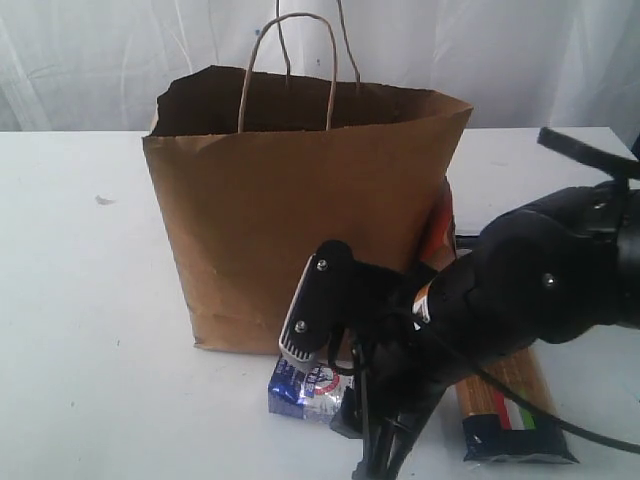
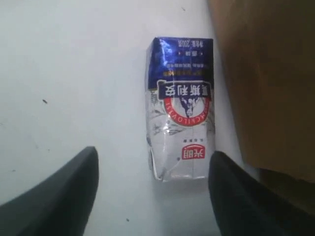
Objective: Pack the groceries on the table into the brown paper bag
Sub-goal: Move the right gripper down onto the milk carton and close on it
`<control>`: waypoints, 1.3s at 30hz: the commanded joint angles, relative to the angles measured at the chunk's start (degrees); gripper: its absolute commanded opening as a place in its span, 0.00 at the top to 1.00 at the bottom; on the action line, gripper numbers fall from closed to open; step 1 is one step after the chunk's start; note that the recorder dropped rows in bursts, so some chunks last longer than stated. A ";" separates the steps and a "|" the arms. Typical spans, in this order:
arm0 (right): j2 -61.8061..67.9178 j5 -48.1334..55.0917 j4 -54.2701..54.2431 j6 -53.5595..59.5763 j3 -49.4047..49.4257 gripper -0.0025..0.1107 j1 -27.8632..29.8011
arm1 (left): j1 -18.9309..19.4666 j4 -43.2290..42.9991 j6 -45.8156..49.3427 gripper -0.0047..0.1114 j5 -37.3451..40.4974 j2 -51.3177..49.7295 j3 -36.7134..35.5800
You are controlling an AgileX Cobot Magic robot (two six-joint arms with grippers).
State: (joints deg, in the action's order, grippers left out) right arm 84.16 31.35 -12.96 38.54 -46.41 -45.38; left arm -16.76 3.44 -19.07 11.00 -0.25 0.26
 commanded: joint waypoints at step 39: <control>17.16 -13.21 0.10 0.25 -0.42 0.43 -0.81 | 0.14 -0.06 -0.25 0.96 -0.56 0.25 -0.26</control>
State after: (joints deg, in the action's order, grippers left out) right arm 100.87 18.35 -13.04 38.54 -46.85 -46.06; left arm -16.76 3.40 -19.07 10.83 -0.25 0.26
